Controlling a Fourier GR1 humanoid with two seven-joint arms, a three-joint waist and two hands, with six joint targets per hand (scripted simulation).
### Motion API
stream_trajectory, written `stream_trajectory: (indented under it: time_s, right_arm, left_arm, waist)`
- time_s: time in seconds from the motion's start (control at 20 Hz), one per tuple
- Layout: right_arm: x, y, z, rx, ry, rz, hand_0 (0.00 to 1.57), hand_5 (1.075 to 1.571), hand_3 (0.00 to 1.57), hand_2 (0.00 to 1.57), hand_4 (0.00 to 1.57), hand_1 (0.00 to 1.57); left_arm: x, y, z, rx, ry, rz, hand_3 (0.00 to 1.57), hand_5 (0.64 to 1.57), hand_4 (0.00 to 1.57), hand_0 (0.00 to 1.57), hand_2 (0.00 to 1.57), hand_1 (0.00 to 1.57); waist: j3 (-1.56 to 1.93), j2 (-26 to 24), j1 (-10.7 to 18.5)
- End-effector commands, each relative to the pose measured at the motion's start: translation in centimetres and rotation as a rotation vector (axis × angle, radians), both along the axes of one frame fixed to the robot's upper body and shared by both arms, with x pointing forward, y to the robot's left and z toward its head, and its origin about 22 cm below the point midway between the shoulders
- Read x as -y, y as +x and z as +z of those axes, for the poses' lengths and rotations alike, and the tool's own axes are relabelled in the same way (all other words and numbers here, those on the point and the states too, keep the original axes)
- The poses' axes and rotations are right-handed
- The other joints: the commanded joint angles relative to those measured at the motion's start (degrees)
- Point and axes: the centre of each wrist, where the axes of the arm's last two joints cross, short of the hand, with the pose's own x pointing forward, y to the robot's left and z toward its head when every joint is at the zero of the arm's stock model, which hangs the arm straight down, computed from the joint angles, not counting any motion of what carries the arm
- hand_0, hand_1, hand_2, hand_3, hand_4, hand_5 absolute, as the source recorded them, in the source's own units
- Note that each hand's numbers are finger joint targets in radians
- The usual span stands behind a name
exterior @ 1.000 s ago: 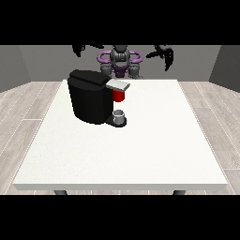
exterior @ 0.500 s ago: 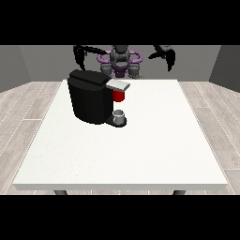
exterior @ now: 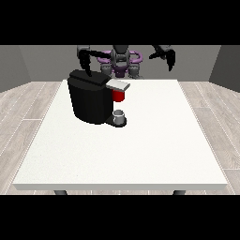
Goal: Insert the coffee pod into the coffee machine and close the lid
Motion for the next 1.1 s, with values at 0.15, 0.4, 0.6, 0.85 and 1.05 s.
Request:
stream_trajectory:
  time_s: [0.15, 0.4, 0.6, 0.85, 1.05]
  right_arm:
    - [-4.1, 0.4, 0.0, 0.026, -0.032, 0.097, 0.0, 1.571, 0.0, 0.0, 0.0, 0.0]
    - [-4.2, 2.3, 2.6, 0.121, -0.039, 0.108, 0.0, 1.571, 0.0, 0.0, 0.0, 0.0]
    - [-3.2, 3.4, 3.8, 0.105, -0.057, 0.094, 0.0, 1.571, 0.0, 0.0, 0.2, 0.0]
    - [-5.1, 4.5, 7.6, 0.134, -0.113, 0.161, 0.0, 1.571, 0.0, 0.0, 0.16, 0.0]
    - [-10.0, 4.3, 7.8, 0.204, -0.152, 0.206, 0.0, 1.571, 0.0, 0.0, 0.1, 0.0]
  left_arm:
    - [-1.8, -1.9, 0.8, 0.01, 0.007, 0.049, 0.0, 1.571, 0.36, 0.0, 0.0, 0.0]
    - [-2.0, -1.1, 2.4, 0.112, 0.001, 0.076, 0.0, 1.571, 0.38, 0.0, 0.0, 0.0]
    - [-2.1, -2.1, 3.2, 0.113, 0.038, 0.07, 0.0, 1.571, 0.32, 0.0, 0.0, 0.0]
    - [-3.2, -2.2, 2.1, 0.068, 0.068, 0.092, 0.0, 1.571, 0.35, 0.0, 0.0, 0.0]
    - [-2.3, -2.0, 1.9, 0.068, 0.055, 0.099, 0.0, 1.571, 0.34, 0.0, 0.0, 0.0]
  waist:
    - [0.0, 1.61, -2.35]
    - [-0.01, 7.53, -2.12]
    - [0.0, 6.94, -0.84]
    - [-0.02, 7.05, -1.63]
    - [-0.02, 7.48, -0.66]
